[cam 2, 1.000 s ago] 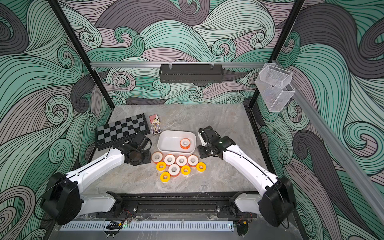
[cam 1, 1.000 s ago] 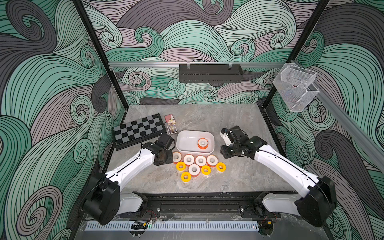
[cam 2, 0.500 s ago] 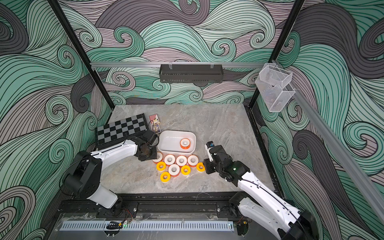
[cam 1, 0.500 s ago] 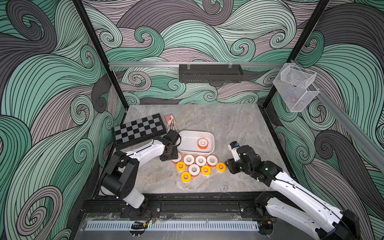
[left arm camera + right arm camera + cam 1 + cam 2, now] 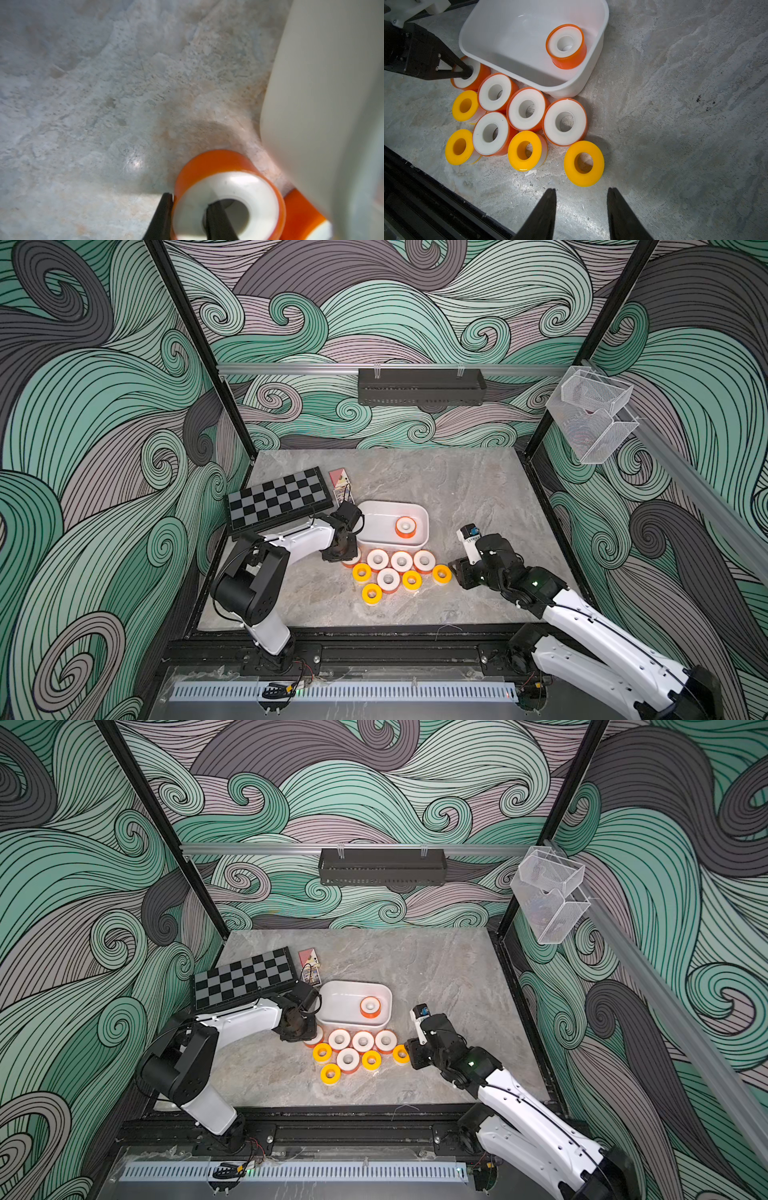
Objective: Put the sealing tape into the storage box
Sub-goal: Pick up the sealing tape at the center of the board, then place the sealing tape in the storage box.
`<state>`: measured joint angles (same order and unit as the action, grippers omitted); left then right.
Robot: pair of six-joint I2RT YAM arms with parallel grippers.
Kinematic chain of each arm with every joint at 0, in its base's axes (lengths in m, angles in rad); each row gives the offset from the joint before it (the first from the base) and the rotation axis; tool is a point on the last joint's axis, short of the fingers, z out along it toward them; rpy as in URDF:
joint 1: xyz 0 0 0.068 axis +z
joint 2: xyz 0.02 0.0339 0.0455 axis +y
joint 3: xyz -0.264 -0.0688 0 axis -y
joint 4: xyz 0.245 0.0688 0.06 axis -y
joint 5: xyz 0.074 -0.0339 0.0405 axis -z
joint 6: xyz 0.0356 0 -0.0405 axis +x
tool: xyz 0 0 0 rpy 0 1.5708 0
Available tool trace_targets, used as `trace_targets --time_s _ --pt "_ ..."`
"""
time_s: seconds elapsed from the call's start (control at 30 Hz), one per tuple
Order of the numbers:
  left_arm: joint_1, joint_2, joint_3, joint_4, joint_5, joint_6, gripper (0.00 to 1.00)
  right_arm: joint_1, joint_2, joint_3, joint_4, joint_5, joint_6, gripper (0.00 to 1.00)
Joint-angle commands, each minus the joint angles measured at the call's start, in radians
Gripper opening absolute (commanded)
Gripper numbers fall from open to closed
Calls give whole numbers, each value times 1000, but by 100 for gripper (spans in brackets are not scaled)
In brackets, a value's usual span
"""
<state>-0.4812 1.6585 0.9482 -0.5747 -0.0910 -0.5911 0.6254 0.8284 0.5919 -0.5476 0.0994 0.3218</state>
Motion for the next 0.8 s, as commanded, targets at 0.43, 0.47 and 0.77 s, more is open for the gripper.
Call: trace_targets --time_s 0.43,0.47,0.77 --pt "-7 -256 27 -174 -33 -16 19 7 10 -9 24 -19 6 45" --pt "-11 -290 33 -194 -32 -18 19 7 7 -7 24 -18 6 45" --pt "-22 -373 220 -247 -3 49 21 7 -9 -15 26 -10 6 45"
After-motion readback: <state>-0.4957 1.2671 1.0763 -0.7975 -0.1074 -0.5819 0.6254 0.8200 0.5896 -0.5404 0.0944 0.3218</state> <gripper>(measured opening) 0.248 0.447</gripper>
